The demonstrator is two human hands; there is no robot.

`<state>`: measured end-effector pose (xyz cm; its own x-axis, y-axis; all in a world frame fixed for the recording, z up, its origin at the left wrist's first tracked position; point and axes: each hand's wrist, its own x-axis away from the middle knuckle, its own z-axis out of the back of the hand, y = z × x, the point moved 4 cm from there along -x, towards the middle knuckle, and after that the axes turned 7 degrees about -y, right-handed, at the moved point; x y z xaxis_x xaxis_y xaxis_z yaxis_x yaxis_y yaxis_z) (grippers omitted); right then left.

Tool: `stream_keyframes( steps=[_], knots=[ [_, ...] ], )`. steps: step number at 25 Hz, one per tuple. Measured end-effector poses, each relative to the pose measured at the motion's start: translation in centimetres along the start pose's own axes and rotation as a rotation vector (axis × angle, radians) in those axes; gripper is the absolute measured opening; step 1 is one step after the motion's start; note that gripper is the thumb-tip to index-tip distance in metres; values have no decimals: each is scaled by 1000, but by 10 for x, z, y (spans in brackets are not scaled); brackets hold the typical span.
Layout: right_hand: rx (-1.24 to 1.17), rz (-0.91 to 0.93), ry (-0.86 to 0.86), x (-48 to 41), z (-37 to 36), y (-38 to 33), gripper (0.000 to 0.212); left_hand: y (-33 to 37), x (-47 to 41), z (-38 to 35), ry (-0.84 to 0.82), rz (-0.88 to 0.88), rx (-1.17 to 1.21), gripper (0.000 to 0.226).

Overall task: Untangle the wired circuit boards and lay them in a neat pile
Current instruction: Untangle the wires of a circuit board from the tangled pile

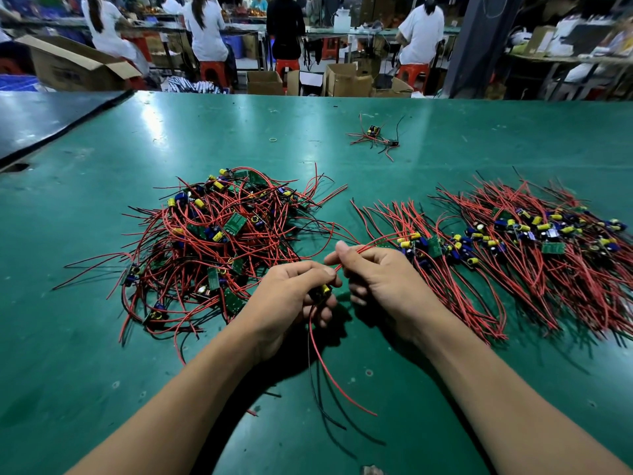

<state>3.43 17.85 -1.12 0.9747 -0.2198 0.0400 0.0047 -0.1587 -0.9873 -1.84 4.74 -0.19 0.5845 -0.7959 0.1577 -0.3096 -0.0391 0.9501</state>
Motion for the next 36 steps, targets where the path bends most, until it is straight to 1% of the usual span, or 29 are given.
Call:
stream_keyframes(
  steps=[3,7,9,10,12,14,18,22,24,26,28,29,31,33,35,36],
  knots=[
    [-20,55,107,-2,14,-6,37,2,0,-2,-34,13,-36,18],
    [-121,149,314,-1,26,-16,34,5,3,-3,-76,45,-33,23],
    [-181,175,369,1,29,-22,38,5,4,-3,-89,55,-30,23],
    [-209,172,376,1,28,-24,43,5,5,-3,-93,55,-23,23],
    [-271,115,368,2,27,-24,57,6,5,-4,-101,53,-9,22],
    [-367,18,293,1,26,-24,62,6,6,-4,-115,55,-23,21],
    [-551,-92,61,4,23,-28,52,7,7,-6,-150,64,-80,21],
    [-560,-168,-34,6,21,-26,48,6,6,-6,-146,66,-95,21],
    [-520,-214,-20,6,21,-21,51,6,6,-5,-137,69,-98,22],
    [-472,-220,83,6,24,-18,53,5,5,-4,-117,66,-88,23],
    [-463,-186,190,6,28,-18,50,5,4,-3,-85,52,-43,23],
    [-460,-169,213,6,29,-18,53,5,4,-3,-67,44,-13,22],
    [-425,-149,206,6,28,-20,67,5,4,-2,-40,37,36,19],
    [-376,-142,188,6,27,-20,75,5,4,-2,-32,31,85,15],
    [-329,-146,185,5,26,-18,74,8,5,-2,-28,18,145,13],
    [-294,-153,182,6,25,-17,68,10,6,-2,-22,10,179,12]
  ],
)
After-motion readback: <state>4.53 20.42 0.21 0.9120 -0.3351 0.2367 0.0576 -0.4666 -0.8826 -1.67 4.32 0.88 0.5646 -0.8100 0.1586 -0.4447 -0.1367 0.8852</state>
